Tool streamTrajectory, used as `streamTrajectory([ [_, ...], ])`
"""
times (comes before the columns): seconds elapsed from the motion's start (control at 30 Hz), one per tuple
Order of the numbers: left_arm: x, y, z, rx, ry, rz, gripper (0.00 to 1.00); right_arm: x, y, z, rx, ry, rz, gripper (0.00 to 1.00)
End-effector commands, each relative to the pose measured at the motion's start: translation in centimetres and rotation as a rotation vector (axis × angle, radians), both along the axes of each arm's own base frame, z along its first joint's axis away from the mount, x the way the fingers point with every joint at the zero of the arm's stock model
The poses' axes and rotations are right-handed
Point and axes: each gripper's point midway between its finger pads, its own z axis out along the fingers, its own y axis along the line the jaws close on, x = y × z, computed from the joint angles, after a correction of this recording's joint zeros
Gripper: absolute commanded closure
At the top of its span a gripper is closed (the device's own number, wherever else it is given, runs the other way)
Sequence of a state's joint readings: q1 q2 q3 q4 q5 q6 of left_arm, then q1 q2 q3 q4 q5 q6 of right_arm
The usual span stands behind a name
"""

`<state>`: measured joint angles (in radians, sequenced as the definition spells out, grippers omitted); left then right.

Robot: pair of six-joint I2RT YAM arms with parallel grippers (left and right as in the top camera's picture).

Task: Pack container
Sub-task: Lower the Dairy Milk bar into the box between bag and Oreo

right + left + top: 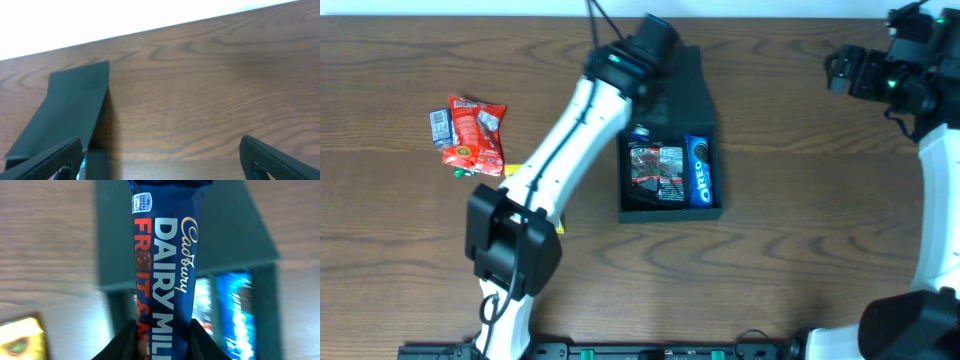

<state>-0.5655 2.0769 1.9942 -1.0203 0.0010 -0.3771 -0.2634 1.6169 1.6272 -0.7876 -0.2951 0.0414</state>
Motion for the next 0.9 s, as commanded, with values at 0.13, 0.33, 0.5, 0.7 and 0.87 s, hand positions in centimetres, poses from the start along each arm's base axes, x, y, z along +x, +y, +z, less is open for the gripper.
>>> streamTrajectory([
  [0.13, -2.5, -4.6, -3.7, -0.023, 0.093, 0.099, 0.89, -0.5, -2.5, 0.0, 0.009, -0.001, -0.068, 0.01],
  [0.33, -4.5, -5.9, -7.5, 0.019, 0.188, 0.111, 0.94, -1.3, -2.5, -0.8, 0.056, 0.048, -0.102, 0.01],
  [0.5, -5.7, -6.0, -9.2, 0.060, 0.234, 0.113, 0.94, -2.0, -2.2, -1.5, 0.068, 0.091, -0.103, 0.01],
  [0.7, -7.5, -6.3, -9.9, 0.094, 0.274, 0.122, 0.94, -2.9, -1.9, -2.2, 0.081, 0.137, -0.104, 0.01],
  [0.87, -8.1, -6.6, -9.9, 0.135, 0.248, 0.102, 0.94, -3.1, -1.9, -2.3, 0.084, 0.147, -0.105, 0.01],
])
